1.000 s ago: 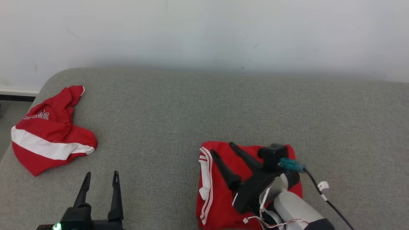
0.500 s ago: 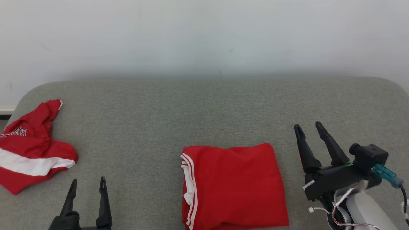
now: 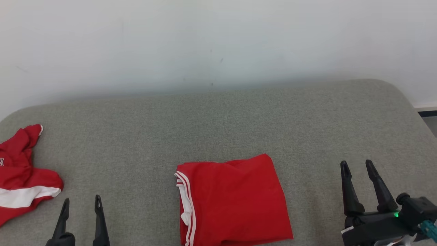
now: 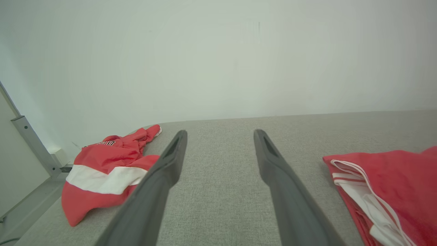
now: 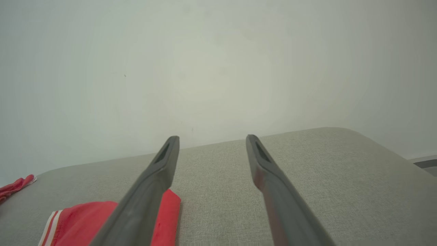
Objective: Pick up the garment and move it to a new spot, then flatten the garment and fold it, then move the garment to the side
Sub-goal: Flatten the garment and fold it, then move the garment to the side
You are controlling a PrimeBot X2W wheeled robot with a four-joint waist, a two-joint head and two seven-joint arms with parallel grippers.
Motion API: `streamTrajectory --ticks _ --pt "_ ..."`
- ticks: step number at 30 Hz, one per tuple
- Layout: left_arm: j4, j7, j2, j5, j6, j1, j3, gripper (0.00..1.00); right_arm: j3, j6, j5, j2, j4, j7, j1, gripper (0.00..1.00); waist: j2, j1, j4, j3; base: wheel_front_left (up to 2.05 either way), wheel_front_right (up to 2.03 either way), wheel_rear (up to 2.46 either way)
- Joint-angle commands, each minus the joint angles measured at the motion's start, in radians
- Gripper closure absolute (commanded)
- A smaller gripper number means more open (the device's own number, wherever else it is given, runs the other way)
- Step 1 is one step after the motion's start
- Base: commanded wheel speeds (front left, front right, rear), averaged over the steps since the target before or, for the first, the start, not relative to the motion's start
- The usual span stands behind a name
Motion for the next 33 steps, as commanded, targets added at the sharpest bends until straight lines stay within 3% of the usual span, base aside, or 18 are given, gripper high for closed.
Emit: streamTrajectory --ticks 1,7,17,33 --pt "-0.001 -0.003 0.009 0.008 -0.004 0.018 -0.003 0.0 -0.013 -0.002 -0.022 0.023 -0.016 -0.01 0.032 0.0 0.0 0.0 -0.007 -0.011 0.0 0.0 0.0" --pt "-0.008 -0.003 0.012 0.034 -0.016 0.038 -0.033 0.0 -0.041 -0.002 -0.054 0.079 -0.017 -0.019 0.084 0.0 0.0 0.0 -0.004 -0.028 0.0 0.0 0.0" --pt "-0.005 -0.003 0.033 0.022 -0.057 0.047 -0.058 0.0 -0.031 -0.002 -0.085 0.111 0.012 -0.024 0.102 0.0 0.0 0.0 0.022 -0.042 0.0 0.0 0.0" --pt "-0.024 -0.003 0.028 0.022 -0.018 0.082 -0.045 0.0 -0.016 -0.002 -0.139 0.117 0.055 -0.024 0.097 0.0 0.0 0.0 0.045 -0.051 0.0 0.0 0.0"
